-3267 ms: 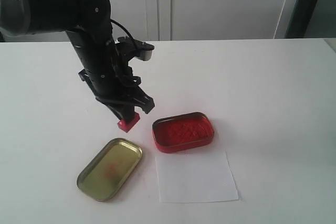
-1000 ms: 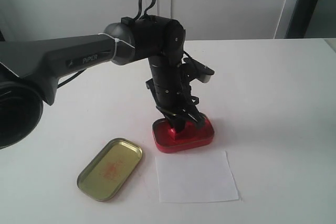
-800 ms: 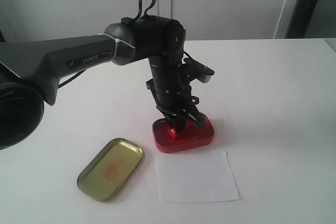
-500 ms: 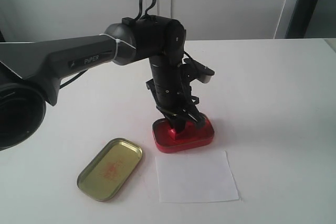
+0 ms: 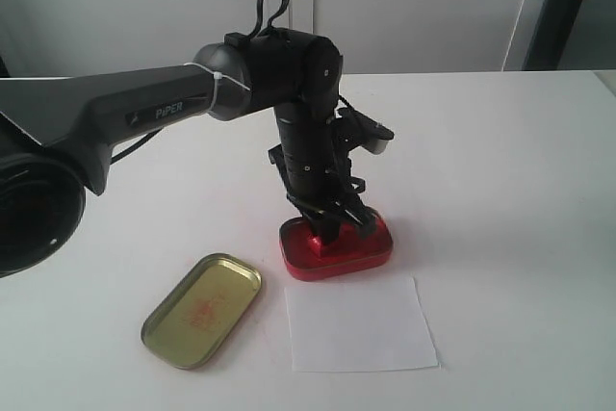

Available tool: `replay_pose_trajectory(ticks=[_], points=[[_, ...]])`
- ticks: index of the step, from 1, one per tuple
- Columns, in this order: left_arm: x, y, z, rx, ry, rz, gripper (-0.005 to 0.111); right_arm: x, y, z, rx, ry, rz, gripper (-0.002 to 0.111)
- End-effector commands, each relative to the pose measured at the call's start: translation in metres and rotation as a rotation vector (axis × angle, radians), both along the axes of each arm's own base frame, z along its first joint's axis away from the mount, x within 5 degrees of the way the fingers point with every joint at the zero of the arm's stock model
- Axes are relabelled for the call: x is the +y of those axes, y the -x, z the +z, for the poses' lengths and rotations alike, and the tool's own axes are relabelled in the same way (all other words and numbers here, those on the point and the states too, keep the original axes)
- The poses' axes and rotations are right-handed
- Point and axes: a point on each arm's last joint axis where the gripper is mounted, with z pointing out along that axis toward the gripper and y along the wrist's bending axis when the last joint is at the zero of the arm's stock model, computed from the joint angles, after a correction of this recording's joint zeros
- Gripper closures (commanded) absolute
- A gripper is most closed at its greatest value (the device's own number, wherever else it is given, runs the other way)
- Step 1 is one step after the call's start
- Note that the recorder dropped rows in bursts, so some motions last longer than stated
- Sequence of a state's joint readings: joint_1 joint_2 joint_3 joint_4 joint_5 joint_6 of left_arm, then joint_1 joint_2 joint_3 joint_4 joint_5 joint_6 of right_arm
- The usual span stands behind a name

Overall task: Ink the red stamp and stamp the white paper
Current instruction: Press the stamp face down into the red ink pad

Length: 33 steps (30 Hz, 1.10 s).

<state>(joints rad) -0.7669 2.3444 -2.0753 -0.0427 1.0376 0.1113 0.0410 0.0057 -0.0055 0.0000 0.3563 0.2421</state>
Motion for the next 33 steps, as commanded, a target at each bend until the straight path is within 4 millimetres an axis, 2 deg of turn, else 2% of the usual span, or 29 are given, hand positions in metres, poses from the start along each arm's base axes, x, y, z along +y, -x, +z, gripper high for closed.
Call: replay_pose_trajectory(ticks=[1,24,33], points=[[0.005,0.004,-0.03,0.078,-0.108,-0.013,0.107,0.0,0.0,0.0,-0.016,0.006,-0.004,0.108],[0.0,0.0,0.006,0.034,-0.06,-0.017,0.107,0.0,0.0,0.0,-0.016,0.006,-0.004,0.108],[0.0,-0.001,0.008,0.03,-0.056,-0.017,0.107,0.0,0.0,0.0,-0.016,0.006,-0.004,0.108]])
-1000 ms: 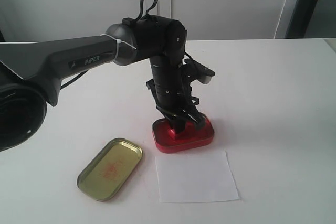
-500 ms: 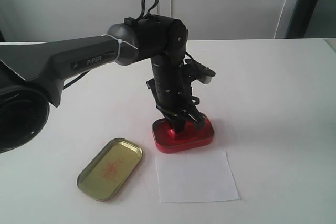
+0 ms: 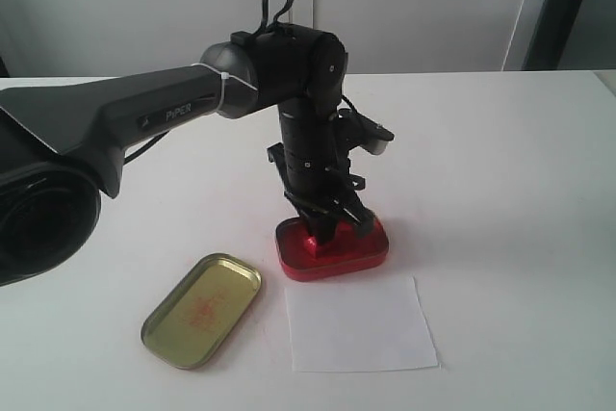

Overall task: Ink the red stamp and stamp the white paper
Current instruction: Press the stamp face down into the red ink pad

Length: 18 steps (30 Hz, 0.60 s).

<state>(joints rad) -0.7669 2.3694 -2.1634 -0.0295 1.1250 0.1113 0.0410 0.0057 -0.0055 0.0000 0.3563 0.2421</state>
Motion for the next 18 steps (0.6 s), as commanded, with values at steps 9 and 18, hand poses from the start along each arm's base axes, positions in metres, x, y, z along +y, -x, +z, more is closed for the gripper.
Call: replay_pose_trajectory(ticks=[9,18], points=[[0.002,0.003,0.002,0.016,-0.028,-0.006,0.107,0.0,0.0,0.0,-0.016,0.006,-0.004,0.108],[0.003,0.004,0.025,-0.03,0.017,-0.004,0.107,0.0,0.0,0.0,-0.016,0.006,-0.004,0.108]])
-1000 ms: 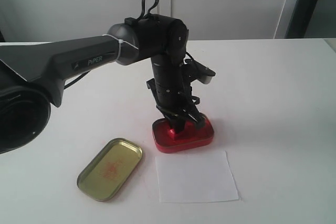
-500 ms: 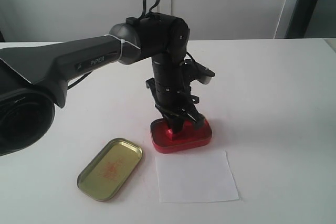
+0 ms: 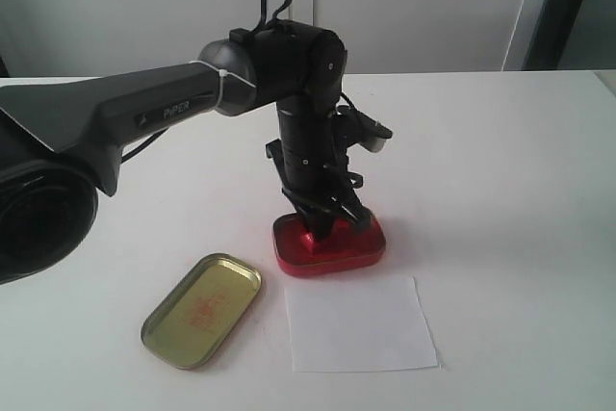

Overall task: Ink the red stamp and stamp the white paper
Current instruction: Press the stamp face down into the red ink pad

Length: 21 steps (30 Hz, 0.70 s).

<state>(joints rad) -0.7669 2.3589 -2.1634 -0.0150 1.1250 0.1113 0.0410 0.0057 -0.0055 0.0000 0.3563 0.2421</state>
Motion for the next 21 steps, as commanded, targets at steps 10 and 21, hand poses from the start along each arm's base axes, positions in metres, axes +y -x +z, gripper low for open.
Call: replay_pose_trajectory(ticks=[10,21], points=[[0.0027,0.0054,0.0279,-0.028,0.035,-0.002,0.107,-0.0004,-0.0002,-0.0001,-0.016,0.006,-0.004,0.108],[0.0024,0.0052,0.028,-0.03,0.039,-0.001,0.107,-0.0004,-0.0002,-0.0001,-0.016,0.006,-0.004,0.108]])
